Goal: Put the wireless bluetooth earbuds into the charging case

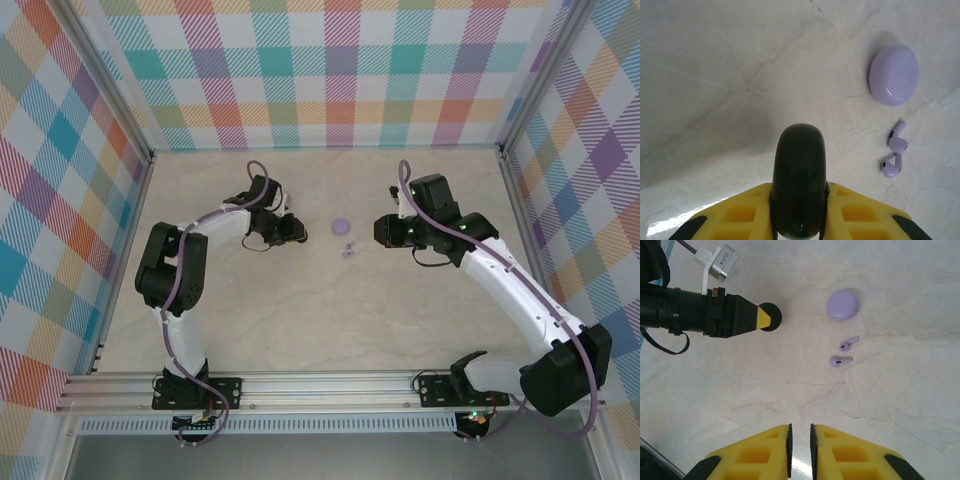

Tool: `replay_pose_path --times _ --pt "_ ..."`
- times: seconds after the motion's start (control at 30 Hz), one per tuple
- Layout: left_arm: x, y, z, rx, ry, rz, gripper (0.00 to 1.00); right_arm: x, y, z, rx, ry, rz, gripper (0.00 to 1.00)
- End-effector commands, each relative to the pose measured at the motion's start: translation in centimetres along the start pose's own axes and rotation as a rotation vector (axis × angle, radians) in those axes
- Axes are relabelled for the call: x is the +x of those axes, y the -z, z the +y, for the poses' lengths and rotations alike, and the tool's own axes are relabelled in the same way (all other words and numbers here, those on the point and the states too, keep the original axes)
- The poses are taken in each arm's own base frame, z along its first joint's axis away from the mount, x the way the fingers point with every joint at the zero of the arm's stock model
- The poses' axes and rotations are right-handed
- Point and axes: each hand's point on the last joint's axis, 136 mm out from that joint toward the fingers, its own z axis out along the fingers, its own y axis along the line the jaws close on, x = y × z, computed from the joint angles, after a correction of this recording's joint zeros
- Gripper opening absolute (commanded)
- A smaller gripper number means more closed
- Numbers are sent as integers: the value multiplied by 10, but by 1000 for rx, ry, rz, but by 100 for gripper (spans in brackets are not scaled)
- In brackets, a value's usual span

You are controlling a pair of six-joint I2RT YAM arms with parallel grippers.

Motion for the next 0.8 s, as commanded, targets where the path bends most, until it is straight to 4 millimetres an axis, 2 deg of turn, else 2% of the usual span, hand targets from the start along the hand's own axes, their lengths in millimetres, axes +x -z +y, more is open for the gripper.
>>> replay_pose_path --times 0.0,0.17,0.43,0.63,0.77 --pt "0 -2 15 -31 6 13 25 -4 3 6 -13 17 -1 19" --pt "6 -10 24 -49 16 43 28 -3 2 6 -14 13 3 19" --pt "8 -8 34 -107 15 41 44 -1 -1 3 -3 10 10 19" --pt "-4 20 42 -221 -30 -32 62 2 -12 -6 35 -9 36 21" --pt "-20 46 24 -211 -77 -97 64 1 -30 -10 37 -33 81 25"
